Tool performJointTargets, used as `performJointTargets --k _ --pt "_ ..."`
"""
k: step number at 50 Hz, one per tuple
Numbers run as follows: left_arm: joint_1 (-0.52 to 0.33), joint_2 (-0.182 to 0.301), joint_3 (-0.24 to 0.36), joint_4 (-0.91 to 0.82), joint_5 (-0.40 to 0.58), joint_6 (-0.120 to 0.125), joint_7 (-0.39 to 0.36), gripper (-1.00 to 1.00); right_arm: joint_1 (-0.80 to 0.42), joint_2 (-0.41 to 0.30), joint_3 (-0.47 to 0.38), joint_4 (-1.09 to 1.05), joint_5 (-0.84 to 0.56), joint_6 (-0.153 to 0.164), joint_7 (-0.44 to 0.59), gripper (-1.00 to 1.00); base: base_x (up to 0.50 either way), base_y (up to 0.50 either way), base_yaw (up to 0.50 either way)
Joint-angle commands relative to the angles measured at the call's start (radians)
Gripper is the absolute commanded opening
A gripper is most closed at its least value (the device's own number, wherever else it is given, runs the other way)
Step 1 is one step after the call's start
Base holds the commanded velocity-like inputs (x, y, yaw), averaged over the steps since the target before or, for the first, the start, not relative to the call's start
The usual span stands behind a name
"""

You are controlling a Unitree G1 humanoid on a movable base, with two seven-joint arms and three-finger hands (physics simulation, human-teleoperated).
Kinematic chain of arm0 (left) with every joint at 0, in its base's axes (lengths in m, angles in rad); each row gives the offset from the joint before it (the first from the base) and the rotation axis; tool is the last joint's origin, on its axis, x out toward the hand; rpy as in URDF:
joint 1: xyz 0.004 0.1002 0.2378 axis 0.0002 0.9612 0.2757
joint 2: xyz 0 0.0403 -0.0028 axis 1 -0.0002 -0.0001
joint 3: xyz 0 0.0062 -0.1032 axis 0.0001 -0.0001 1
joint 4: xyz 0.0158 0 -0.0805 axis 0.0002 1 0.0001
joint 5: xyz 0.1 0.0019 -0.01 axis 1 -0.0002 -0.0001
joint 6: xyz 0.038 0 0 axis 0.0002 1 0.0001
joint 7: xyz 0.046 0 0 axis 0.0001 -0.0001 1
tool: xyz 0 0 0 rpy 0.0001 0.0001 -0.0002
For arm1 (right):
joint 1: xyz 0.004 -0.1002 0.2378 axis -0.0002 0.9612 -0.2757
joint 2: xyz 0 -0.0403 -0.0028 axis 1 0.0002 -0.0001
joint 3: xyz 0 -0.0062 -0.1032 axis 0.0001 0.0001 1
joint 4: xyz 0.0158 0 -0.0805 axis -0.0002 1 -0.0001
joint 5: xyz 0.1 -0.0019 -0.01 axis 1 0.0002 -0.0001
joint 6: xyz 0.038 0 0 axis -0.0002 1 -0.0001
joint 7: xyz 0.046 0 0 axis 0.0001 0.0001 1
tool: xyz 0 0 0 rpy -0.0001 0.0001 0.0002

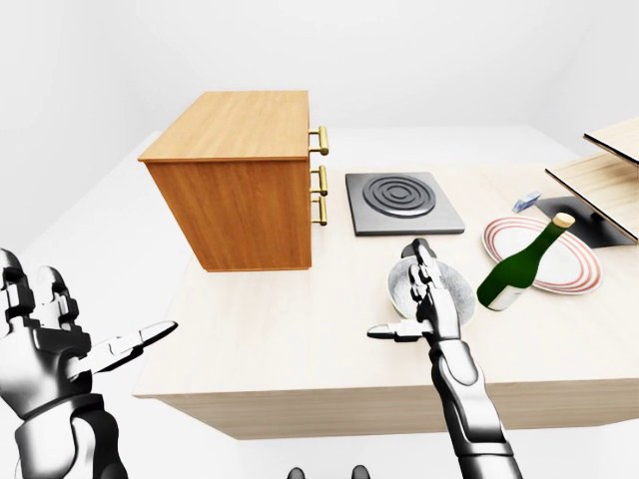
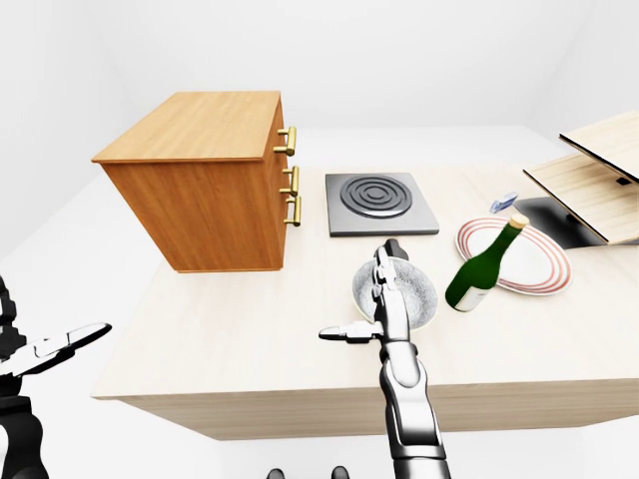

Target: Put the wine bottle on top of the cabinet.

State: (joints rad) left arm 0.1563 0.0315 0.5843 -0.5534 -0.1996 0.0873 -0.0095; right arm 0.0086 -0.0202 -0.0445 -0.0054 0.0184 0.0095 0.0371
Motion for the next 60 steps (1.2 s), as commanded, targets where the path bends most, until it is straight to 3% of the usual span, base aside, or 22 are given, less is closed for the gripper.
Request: performJointTargets --k 1,5,8,15,17,19,24,25,26,30,33,51,60 --pt "0.009 -0.001 0.013 0.002 -0.012 0.0 -0.005 1.0 0.007 -0.002 0.01 -0.004 -0.026 0.003 -0.006 1.0 0.0 0.0 0.0" --pt "0.001 0.003 -0.002 -0.005 0.0 0.0 0.001 1.0 0.004 -0.001 0.008 -0.006 -0.026 0.009 -0.002 1.0 0.0 0.0 0.0" --pt "0.008 -0.002 -0.001 0.014 0.004 0.0 -0.004 1.0 0.009 0.0 0.004 0.003 -0.019 -0.006 0.002 1.0 0.25 0.15 0.0" --pt "0.008 -0.003 -0.007 0.021 0.012 0.0 -0.001 1.0 -0.01 -0.001 -0.005 0.02 -0.011 0.019 -0.012 1.0 0.35 0.15 0.0" --pt "0.009 -0.001 0.002 0.023 0.003 0.0 -0.001 1.0 -0.002 -0.001 -0.002 0.021 -0.01 0.006 -0.007 1.0 0.02 0.0 0.0" --pt "0.004 0.001 0.004 0.014 -0.006 0.0 0.003 1.0 -0.005 -0.001 -0.002 0.012 -0.013 0.023 -0.014 1.0 0.0 0.0 0.0" --pt "0.009 -0.001 -0.001 0.016 0.004 0.0 0.0 1.0 -0.001 -0.002 0.002 0.017 -0.018 0.015 -0.01 1.0 0.0 0.0 0.0" --pt "0.008 0.0 0.002 0.015 0.0 0.0 0.0 1.0 -0.001 -0.002 0.004 0.007 -0.021 0.025 -0.011 1.0 0.0 0.0 0.0" --pt "0.005 0.0 0.001 0.015 -0.001 0.0 0.002 1.0 0.003 0.001 0.001 0.007 -0.015 0.001 -0.011 1.0 0.0 0.0 0.0" --pt "0.005 -0.001 -0.013 0.014 0.016 0.0 0.004 1.0 -0.002 -0.004 0.004 0.007 -0.017 0.02 -0.002 1.0 0.0 0.0 0.0" --pt "0.007 -0.001 -0.003 0.016 0.006 0.0 0.002 1.0 0.008 -0.002 0.01 -0.002 -0.023 0.005 0.006 1.0 0.0 0.0 0.0" --pt "0.002 0.001 -0.005 0.016 0.004 0.0 0.005 1.0 -0.006 0.0 0.002 0.011 -0.023 0.025 -0.013 1.0 0.09 0.26 0.0" --pt "0.004 -0.001 -0.017 0.014 0.019 0.0 0.006 1.0 -0.001 0.001 -0.002 0.001 0.0 0.009 0.002 1.0 0.0 0.0 0.0"
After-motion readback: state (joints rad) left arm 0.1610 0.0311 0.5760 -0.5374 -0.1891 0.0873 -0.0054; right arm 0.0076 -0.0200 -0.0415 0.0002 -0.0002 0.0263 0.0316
